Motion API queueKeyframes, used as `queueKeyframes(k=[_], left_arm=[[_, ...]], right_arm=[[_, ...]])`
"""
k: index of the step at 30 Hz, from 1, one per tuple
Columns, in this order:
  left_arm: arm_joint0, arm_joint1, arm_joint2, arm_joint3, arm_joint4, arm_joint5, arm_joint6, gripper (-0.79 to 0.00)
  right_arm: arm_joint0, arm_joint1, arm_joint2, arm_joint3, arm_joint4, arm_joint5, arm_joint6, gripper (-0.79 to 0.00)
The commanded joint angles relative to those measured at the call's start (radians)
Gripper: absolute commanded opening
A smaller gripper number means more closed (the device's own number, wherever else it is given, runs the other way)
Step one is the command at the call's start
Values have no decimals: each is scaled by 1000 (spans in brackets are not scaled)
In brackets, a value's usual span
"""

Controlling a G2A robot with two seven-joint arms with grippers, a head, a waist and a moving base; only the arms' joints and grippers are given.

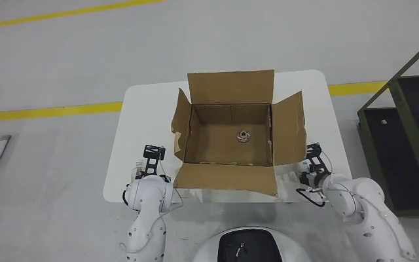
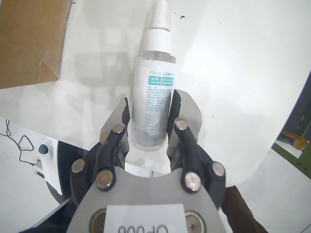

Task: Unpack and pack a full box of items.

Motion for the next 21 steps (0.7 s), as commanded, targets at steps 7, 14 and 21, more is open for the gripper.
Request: queueKeyframes(k=[7, 14, 21], left_arm=[[0, 0, 0, 0, 0, 0, 0, 0], [0, 0, 0, 0, 0, 0, 0, 0], [0, 0, 0, 0, 0, 0, 0, 0]], right_arm=[[-10, 3, 103, -134, 118, 127, -36, -289], [18, -15, 301, -223, 529, 422, -180, -449], [39, -44, 371, -230, 1018, 518, -354, -785]])
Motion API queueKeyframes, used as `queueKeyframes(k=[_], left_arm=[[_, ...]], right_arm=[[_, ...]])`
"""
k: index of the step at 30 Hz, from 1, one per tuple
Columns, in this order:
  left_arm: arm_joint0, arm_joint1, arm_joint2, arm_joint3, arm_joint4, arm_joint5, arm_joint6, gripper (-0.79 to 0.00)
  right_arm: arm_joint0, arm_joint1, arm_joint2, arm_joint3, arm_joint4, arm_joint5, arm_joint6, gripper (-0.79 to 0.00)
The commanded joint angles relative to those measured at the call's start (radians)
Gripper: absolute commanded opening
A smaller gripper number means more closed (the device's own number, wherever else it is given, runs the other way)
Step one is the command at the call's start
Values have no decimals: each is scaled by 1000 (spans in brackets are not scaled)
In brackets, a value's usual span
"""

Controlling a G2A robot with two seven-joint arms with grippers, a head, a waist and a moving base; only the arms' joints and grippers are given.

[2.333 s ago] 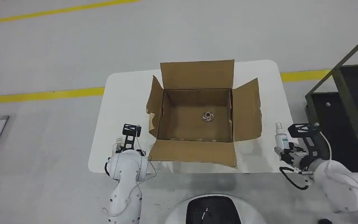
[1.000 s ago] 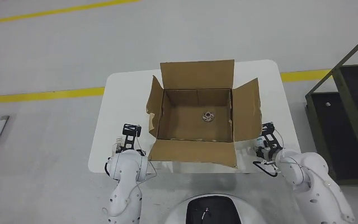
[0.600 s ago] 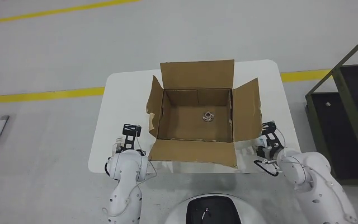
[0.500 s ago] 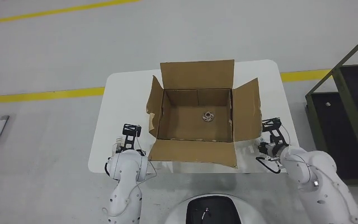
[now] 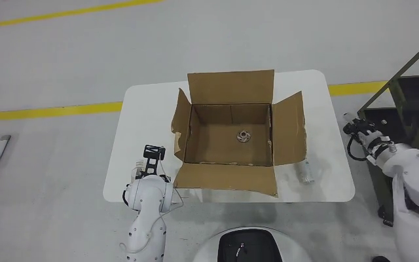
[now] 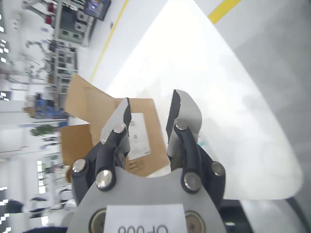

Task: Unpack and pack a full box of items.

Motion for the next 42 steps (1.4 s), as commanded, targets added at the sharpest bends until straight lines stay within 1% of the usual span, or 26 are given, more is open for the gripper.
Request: queueKeyframes(k=[1, 2, 4, 7, 13, 15, 18, 20, 21, 23, 24, 25, 26, 27, 28, 29, 35, 42], left_arm=[[0, 0, 0, 0, 0, 0, 0, 0], [0, 0, 0, 0, 0, 0, 0, 0], [0, 0, 0, 0, 0, 0, 0, 0], [0, 0, 0, 0, 0, 0, 0, 0], [0, 0, 0, 0, 0, 0, 0, 0], [0, 0, 0, 0, 0, 0, 0, 0], [0, 0, 0, 0, 0, 0, 0, 0], [0, 0, 0, 0, 0, 0, 0, 0], [0, 0, 0, 0, 0, 0, 0, 0], [0, 0, 0, 0, 0, 0, 0, 0], [0, 0, 0, 0, 0, 0, 0, 0], [0, 0, 0, 0, 0, 0, 0, 0], [0, 0, 0, 0, 0, 0, 0, 0], [0, 0, 0, 0, 0, 0, 0, 0], [0, 0, 0, 0, 0, 0, 0, 0], [0, 0, 0, 0, 0, 0, 0, 0], [0, 0, 0, 0, 0, 0, 0, 0], [0, 0, 0, 0, 0, 0, 0, 0]], right_arm=[[-4, -6, -9, -4, 132, -9, -31, -736], [-7, -7, -17, -6, 157, -16, -40, -628], [-12, -8, -33, -10, 182, -24, -57, -446], [-13, -6, -55, -10, 200, -29, -68, -416], [-13, -4, -113, 6, 247, -36, -74, -394], [-13, -2, -139, 8, 240, -42, -66, -314], [-13, 2, -168, 12, 233, -44, -62, -268], [-15, 4, -182, 12, 232, -43, -58, -296], [-18, 8, -192, 11, 206, -47, -43, -314], [-18, 10, -199, 15, 216, -42, -35, -394], [-20, 12, -207, 15, 204, -42, -23, -406], [-20, 15, -211, 14, 192, -42, -17, -449], [-20, 16, -215, 15, 198, -39, -15, -471], [-19, 17, -219, 15, 198, -39, -13, -588], [-19, 19, -224, 16, 188, -40, -8, -662], [-17, 21, -228, 17, 180, -39, -4, -785], [20, 37, -242, 43, 125, -40, 45, -785], [113, 58, -251, 126, 72, -77, 137, -785]])
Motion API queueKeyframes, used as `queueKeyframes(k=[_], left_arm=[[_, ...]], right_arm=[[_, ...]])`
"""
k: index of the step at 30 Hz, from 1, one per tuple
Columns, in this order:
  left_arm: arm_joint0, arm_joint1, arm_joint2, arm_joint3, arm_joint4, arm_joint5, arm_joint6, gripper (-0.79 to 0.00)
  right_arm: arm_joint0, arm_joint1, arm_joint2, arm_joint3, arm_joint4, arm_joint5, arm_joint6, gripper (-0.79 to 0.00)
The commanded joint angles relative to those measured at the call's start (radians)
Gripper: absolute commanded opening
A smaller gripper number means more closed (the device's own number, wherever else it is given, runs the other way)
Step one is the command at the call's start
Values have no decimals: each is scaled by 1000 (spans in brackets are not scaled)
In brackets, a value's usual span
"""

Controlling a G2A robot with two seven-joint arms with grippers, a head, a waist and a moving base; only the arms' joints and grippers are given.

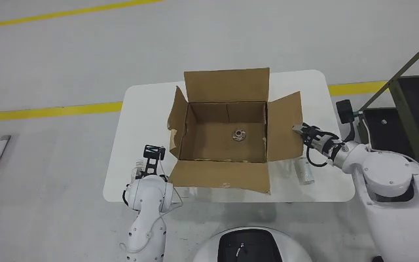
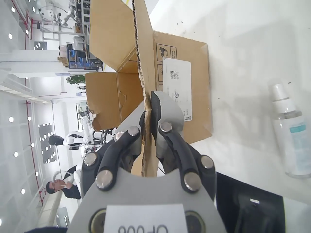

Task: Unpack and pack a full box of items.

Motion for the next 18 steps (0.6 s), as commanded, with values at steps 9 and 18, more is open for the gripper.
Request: queueKeyframes(k=[9, 18], left_arm=[[0, 0, 0, 0, 0, 0, 0, 0], [0, 0, 0, 0, 0, 0, 0, 0]], right_arm=[[162, 32, -6, 149, -42, -110, 158, -785], [279, 60, -15, 268, -82, -202, 264, -533]])
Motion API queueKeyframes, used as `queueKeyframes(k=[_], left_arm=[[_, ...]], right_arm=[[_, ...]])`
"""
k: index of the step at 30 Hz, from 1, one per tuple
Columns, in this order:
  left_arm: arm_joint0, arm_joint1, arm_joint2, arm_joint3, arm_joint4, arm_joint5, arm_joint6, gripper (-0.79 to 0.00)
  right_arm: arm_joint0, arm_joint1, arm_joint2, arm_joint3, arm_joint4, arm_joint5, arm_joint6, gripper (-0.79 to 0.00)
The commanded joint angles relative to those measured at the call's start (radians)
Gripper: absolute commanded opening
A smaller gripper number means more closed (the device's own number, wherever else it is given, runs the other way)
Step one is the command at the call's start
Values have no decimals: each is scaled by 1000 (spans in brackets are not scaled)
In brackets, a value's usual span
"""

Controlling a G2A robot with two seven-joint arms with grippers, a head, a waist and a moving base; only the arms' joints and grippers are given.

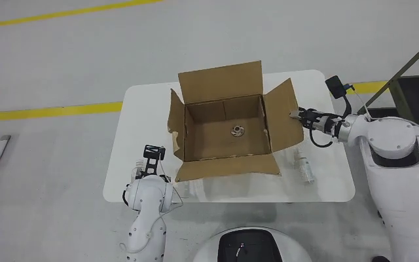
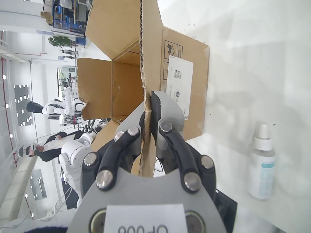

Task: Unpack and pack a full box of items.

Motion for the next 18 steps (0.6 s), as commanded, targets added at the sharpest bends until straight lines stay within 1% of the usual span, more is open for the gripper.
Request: queueKeyframes(k=[1, 3, 4, 5, 6, 7, 9, 10, 11, 13, 14, 16, 18], left_arm=[[0, 0, 0, 0, 0, 0, 0, 0], [0, 0, 0, 0, 0, 0, 0, 0], [0, 0, 0, 0, 0, 0, 0, 0], [0, 0, 0, 0, 0, 0, 0, 0], [0, 0, 0, 0, 0, 0, 0, 0], [0, 0, 0, 0, 0, 0, 0, 0], [0, 0, 0, 0, 0, 0, 0, 0], [0, 0, 0, 0, 0, 0, 0, 0], [0, 0, 0, 0, 0, 0, 0, 0], [0, 0, 0, 0, 0, 0, 0, 0], [0, 0, 0, 0, 0, 0, 0, 0], [0, 0, 0, 0, 0, 0, 0, 0], [0, 0, 0, 0, 0, 0, 0, 0]], right_arm=[[18, 5, -4, 17, -12, -10, 6, -539], [28, 9, -7, 27, -6, -17, 9, -523], [32, 12, -11, 29, -20, -26, 14, -489], [36, 15, -12, 31, -35, -32, 14, -437], [40, 18, -13, 31, -47, -36, 15, -409], [44, 20, -12, 28, -58, -41, 13, -351], [48, 26, -13, 10, -90, -44, 2, -169], [49, 30, -15, -7, -125, -46, -4, -102], [50, 34, -20, -32, -173, -55, -15, 0], [50, 41, -28, -82, -260, -54, -33, -6], [53, 43, -32, -116, -309, -54, -58, -31], [53, 46, -56, -168, -353, -59, -72, -62], [62, 50, -85, -212, -424, -73, -78, -62]])
